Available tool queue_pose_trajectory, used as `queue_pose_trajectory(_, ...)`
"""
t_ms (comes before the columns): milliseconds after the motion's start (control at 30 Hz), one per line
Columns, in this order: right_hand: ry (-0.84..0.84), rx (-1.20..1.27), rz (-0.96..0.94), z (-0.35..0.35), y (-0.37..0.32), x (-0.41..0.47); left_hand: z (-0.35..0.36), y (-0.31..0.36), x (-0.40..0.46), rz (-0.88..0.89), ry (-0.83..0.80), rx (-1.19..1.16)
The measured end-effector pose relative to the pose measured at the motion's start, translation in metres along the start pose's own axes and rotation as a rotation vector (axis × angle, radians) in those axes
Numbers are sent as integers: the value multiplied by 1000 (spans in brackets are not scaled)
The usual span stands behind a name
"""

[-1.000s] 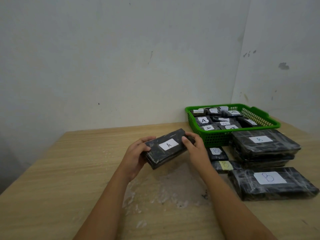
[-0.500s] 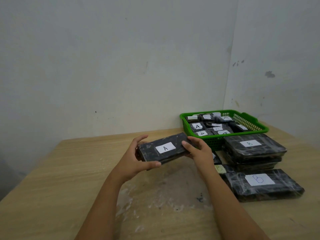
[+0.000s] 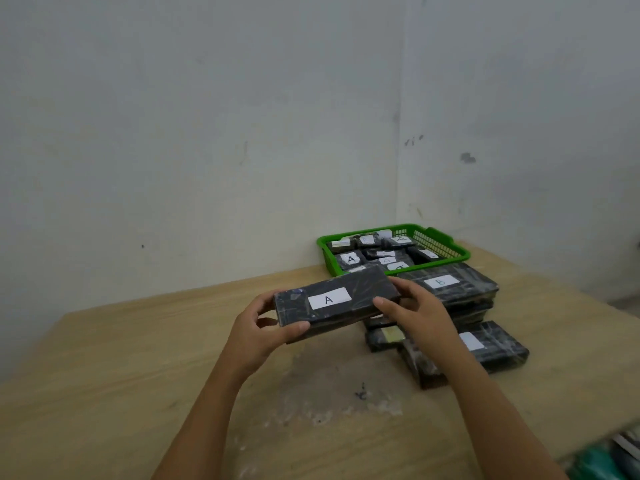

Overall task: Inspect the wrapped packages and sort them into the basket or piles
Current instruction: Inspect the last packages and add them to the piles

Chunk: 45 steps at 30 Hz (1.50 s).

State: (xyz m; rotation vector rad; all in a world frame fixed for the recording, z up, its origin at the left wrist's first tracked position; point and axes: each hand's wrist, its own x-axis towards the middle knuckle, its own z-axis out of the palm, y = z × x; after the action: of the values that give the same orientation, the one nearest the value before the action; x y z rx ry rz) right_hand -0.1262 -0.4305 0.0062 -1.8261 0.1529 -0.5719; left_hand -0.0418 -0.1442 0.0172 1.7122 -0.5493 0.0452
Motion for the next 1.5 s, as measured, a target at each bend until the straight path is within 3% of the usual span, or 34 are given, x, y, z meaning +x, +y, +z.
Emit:
queue_pose_trajectory(133,111,-82,-67,-43,0,-16,37,8,4,99,-54,156)
queue_pose_trajectory(333,239,-106,-66,-110,18,-39,109,11,-2,77,-76,136)
queue_pose_trajectory(600,237,-27,32,-167,61,-53,174,10,-16,31,-227,158)
queue_pose_trajectory(1367,244,-105,142,-167,78,-63,176,-6,-26,-47,-349,143)
queue_pose_trajectory(1500,392,-171,94,-162,74,-66,170,-5,-24,-48,-323,136)
